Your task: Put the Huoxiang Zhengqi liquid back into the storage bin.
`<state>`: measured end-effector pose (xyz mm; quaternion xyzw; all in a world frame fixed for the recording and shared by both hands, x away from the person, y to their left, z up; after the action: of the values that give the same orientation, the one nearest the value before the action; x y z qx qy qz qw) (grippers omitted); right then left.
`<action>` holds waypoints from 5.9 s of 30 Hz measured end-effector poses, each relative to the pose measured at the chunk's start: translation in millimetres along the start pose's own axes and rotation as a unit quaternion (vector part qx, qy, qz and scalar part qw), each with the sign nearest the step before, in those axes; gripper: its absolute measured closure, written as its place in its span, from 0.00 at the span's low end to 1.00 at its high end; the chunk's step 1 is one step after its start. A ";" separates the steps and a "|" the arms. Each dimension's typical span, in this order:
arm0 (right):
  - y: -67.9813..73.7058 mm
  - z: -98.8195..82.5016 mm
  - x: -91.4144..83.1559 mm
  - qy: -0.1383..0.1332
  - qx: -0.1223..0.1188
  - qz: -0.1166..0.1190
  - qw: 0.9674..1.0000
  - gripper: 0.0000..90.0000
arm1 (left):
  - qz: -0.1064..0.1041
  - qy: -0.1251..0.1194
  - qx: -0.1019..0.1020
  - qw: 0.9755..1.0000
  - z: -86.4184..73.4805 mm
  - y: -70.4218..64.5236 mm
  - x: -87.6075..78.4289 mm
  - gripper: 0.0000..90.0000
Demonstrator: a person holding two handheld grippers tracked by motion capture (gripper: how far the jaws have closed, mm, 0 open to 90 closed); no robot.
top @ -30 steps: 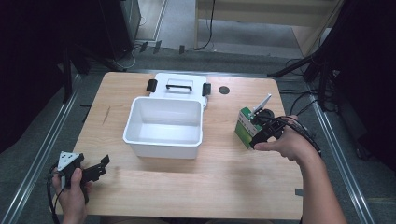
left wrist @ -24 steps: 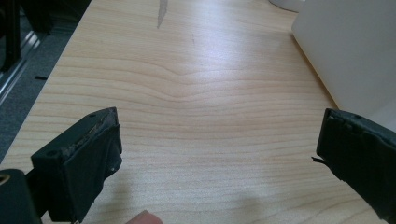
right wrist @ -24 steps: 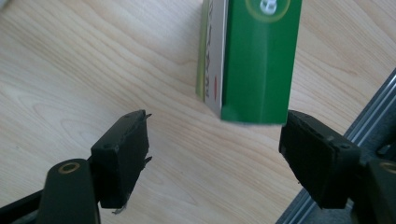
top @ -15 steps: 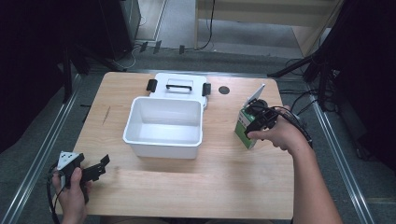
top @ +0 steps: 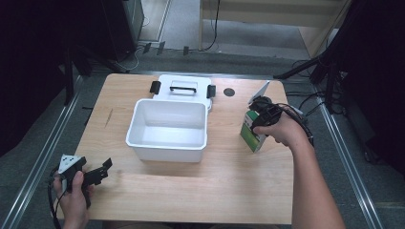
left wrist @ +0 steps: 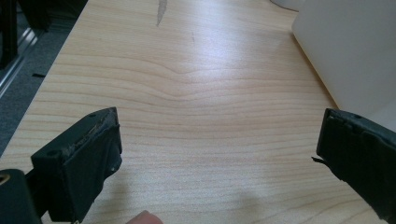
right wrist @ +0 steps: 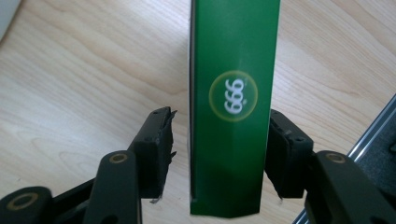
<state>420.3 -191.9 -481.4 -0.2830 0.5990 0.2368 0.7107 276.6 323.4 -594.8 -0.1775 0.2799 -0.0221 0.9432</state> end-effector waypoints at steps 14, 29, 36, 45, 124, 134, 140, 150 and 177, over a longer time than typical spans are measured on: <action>-3.7 12.9 3.4 -0.021 0.001 0.009 1.000 0.67 | -0.002 0.002 0.000 1.000 0.0 0.1 0.4 0.01; 16.1 13.7 -3.2 -0.025 -0.146 0.005 0.989 0.72 | -0.004 0.004 0.000 1.000 0.1 0.2 0.9 0.01; 37.7 13.0 -23.8 -0.056 -0.274 0.034 0.960 0.72 | -0.003 0.004 0.000 1.000 0.1 0.0 0.9 0.01; 53.7 18.3 -50.3 -0.082 -0.396 0.028 0.914 0.72 | -0.004 0.004 0.000 1.000 0.2 -0.1 1.1 0.01; 151.0 139.1 -107.0 -0.108 -0.504 0.041 0.856 0.71 | -0.007 0.005 0.000 1.000 0.5 0.4 1.1 0.01; 151.1 141.0 -86.1 -0.105 -0.504 0.038 0.856 0.71 | -0.007 0.005 -0.001 1.000 0.5 0.3 1.2 0.01; 151.6 142.0 -73.2 -0.100 -0.505 0.039 0.856 0.70 | -0.008 0.006 -0.001 1.000 0.4 0.5 1.0 0.01; 150.1 144.7 -51.4 -0.097 -0.504 0.041 0.857 0.70 | -0.008 0.006 -0.002 1.000 0.4 0.5 1.0 0.01; 156.7 151.4 -16.1 -0.082 -0.489 0.055 0.867 0.68 | -0.009 0.006 -0.005 1.000 0.8 0.8 1.3 0.01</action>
<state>420.2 26.0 -465.6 -0.5402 0.3606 0.5606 0.5137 278.1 324.2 -595.1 -0.1843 0.2839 -0.0308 0.9405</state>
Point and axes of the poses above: each handheld gripper's, and its own axes: x roughly forward along the jaws, z roughly out of its top, y roughly to its left, the point moved 8 cm from there along x, roughly forward along the jaws, and after that the axes turned 10 degrees about -x, right-handed, at the moved point
